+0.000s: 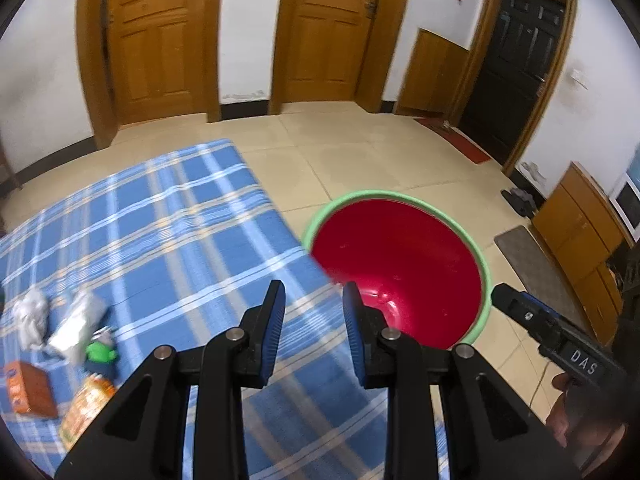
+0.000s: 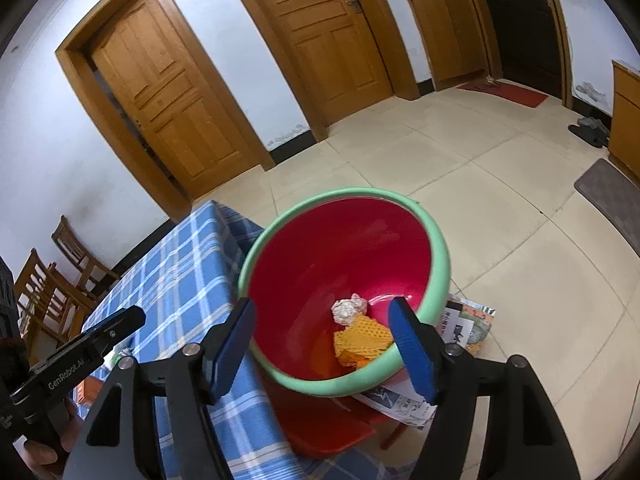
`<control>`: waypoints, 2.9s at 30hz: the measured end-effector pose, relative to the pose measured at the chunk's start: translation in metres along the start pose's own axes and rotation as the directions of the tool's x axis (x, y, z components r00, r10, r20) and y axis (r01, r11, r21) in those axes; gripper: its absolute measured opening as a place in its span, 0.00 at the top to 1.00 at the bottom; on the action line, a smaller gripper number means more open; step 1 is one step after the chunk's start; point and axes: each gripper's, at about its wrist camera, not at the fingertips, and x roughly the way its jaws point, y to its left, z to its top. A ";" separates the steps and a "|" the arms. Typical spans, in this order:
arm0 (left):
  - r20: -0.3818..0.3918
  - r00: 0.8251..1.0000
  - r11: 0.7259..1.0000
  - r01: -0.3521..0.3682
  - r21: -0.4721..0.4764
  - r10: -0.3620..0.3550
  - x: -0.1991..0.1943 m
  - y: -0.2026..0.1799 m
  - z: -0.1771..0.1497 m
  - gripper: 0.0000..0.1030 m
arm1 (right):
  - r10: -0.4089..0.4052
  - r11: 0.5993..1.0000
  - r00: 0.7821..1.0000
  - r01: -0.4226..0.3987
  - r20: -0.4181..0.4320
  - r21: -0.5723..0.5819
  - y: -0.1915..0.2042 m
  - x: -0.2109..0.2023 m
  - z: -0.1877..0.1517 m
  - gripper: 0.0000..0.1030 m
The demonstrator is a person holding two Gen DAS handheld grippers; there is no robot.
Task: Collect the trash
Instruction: 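Move both tools back over the table toward the remaining items, then grasp the orange medicine box with the left tool, then grasp the orange-wrapped bread bag with the right tool while the left tool holds the box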
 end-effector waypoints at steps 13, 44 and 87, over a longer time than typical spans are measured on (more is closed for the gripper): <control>0.037 0.991 0.987 -0.126 -0.103 0.131 -0.046 0.058 -0.026 0.72 | 0.045 0.996 0.998 -0.047 -0.034 -0.069 0.042 0.000 -0.012 0.26; -0.046 0.930 0.837 -0.349 -0.421 0.365 -0.091 0.211 -0.092 0.59 | 0.089 0.971 0.980 -0.125 -0.177 -0.202 0.124 0.027 -0.058 0.25; -0.060 0.915 0.796 -0.378 -0.473 0.400 -0.110 0.252 -0.129 0.55 | 0.162 0.862 0.930 -0.296 -0.329 -0.411 0.256 0.065 -0.107 0.25</control>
